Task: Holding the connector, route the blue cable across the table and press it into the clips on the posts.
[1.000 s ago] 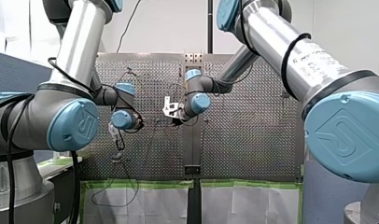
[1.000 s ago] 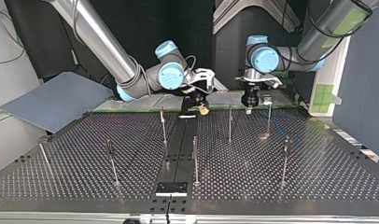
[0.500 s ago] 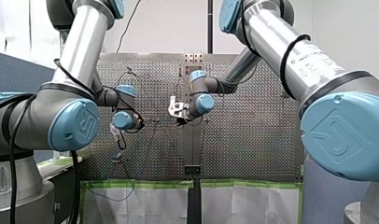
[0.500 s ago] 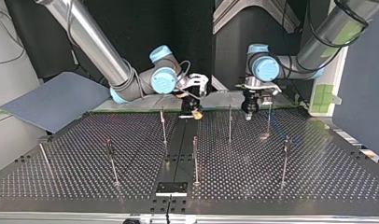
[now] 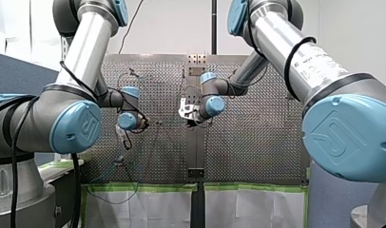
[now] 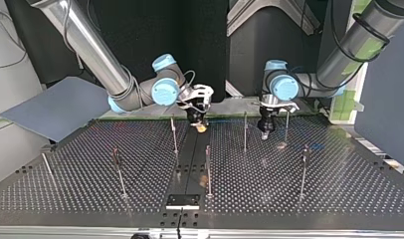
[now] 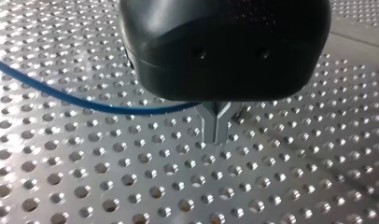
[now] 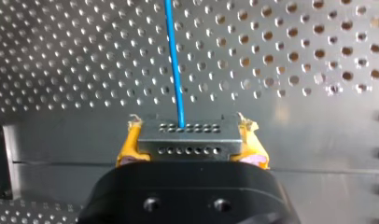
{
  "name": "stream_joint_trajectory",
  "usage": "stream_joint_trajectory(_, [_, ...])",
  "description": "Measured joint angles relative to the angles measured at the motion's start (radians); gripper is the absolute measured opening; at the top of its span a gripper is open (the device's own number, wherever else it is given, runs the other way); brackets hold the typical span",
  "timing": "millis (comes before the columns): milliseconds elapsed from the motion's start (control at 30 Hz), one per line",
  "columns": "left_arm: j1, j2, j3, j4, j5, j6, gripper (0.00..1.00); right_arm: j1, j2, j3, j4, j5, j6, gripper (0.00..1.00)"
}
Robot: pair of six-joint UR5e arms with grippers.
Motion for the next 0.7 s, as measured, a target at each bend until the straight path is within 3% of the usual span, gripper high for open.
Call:
stream_joint_trajectory(233, [0.01, 0.0, 0.005, -0.026, -0.019, 0.013, 0.0, -0.013, 0.0, -0.001, -0.001, -0.002, -0.005, 0.0])
stream_joint_trajectory(267, [0.01, 0.0, 0.005, -0.034, -0.025, 0.018, 0.1, -0.013, 0.0, -0.002, -0.001, -0.002, -0.006, 0.0])
stream_joint_trajectory(300, [0.009, 0.0, 0.005, -0.044, -0.033, 0.024, 0.1, -0.013, 0.0, -0.002, -0.001, -0.002, -0.006, 0.0])
stream_joint_trajectory(367, [0.009, 0.0, 0.005, -0.062, -0.046, 0.031, 0.35, -0.014, 0.0, -0.003, -0.001, -0.002, -0.008, 0.0])
stream_joint_trajectory(400, [0.008, 0.001, 0.005, -0.072, -0.051, 0.034, 0.35, -0.014, 0.0, -0.004, -0.001, -0.002, -0.008, 0.0])
stream_joint_trajectory(433, [0.008, 0.001, 0.005, -0.081, -0.054, 0.036, 0.56, -0.014, 0.0, -0.005, 0.0, -0.002, -0.008, 0.0])
stream_joint_trajectory(467, [0.007, 0.001, 0.005, -0.089, -0.056, 0.039, 0.64, -0.014, 0.0, -0.006, 0.0, -0.002, -0.008, 0.0])
stream_joint_trajectory(500, [0.006, 0.002, 0.005, -0.1, -0.058, 0.045, 0.64, -0.014, 0.0, -0.006, 0.0, -0.002, -0.008, 0.0])
stream_joint_trajectory(533, [0.005, 0.002, 0.005, -0.108, -0.059, 0.05, 1.0, -0.014, 0.0, -0.007, 0.0, -0.002, -0.008, 0.0])
stream_joint_trajectory(700, [-0.005, 0.016, -0.001, -0.152, -0.085, 0.089, 1.0, -0.014, 0.0, -0.011, 0.003, -0.003, -0.01, 0.0])
